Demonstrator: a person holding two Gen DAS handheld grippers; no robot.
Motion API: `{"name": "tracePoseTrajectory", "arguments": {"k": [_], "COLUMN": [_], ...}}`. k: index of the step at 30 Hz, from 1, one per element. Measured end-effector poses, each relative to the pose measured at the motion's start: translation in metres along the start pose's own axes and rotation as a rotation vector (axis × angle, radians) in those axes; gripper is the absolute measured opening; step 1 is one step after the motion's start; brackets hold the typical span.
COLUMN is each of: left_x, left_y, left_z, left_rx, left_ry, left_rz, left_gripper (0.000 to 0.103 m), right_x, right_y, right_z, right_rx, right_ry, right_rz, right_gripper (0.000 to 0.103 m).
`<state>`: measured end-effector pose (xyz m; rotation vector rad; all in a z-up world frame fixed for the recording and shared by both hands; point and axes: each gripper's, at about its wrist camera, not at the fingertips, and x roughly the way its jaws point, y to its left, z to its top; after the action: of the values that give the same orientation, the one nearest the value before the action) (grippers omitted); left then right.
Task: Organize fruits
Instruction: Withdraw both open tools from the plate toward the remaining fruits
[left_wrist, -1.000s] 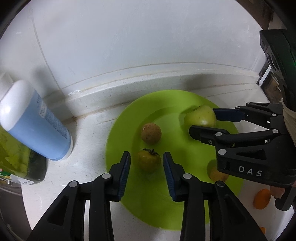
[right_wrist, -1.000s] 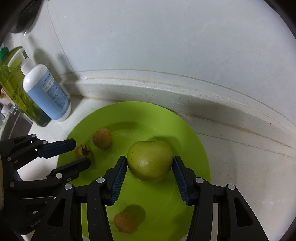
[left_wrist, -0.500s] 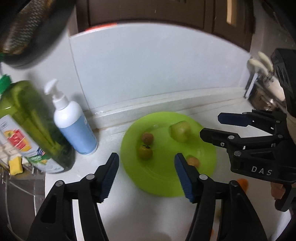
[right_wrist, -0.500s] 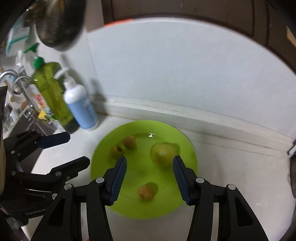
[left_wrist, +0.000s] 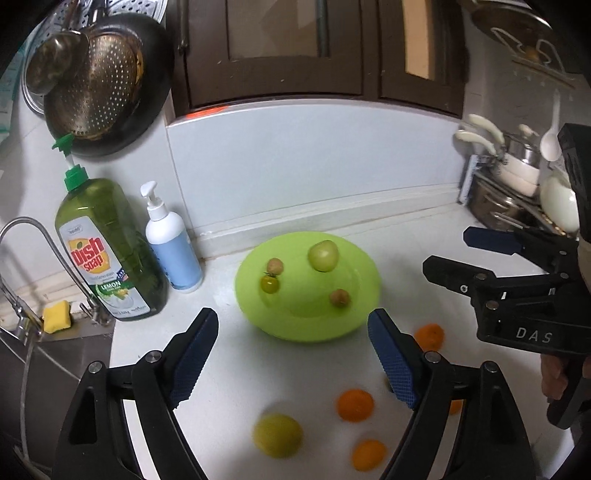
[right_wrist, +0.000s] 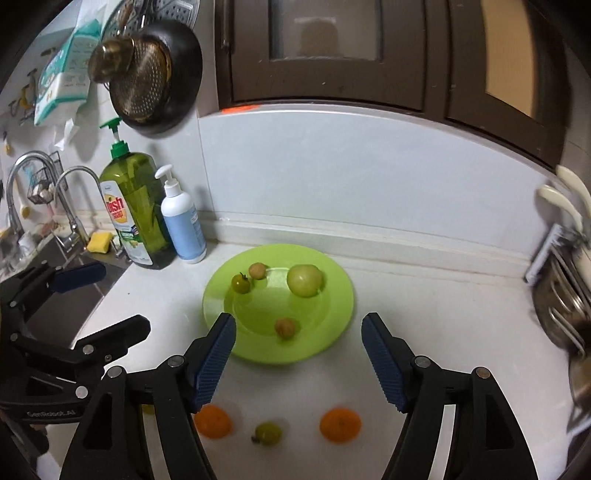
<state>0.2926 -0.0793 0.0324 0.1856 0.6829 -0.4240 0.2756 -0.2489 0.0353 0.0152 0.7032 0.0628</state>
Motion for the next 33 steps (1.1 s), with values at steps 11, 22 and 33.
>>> {"name": "tracePoseTrajectory", "arguments": {"k": [11,22,33], "left_x": [-0.032,-0.035,-0.028], "left_y": [-0.024,-0.041,-0.059], "left_z": [-0.033,-0.069,-0.108], "left_rx": [0.004,0.048,0.095], "left_ry": [-0.037,-0.03,0.04], "left_rz": [0.015,0.025,0.013], "left_gripper": [0.083,0.083,0.082], "right_x": [-0.039,-0.046,-0.038], "right_y": [-0.004,-0.007,-0.006], "right_z": [-0.046,-0.086,-0.124], "right_rx": [0.05,0.05,0.046], "right_ry": [0.006,0.037,0.115], "right_rz": [-0.016,-0.034,-0.017], "right_gripper": [0.074,0.073,0.073]}}
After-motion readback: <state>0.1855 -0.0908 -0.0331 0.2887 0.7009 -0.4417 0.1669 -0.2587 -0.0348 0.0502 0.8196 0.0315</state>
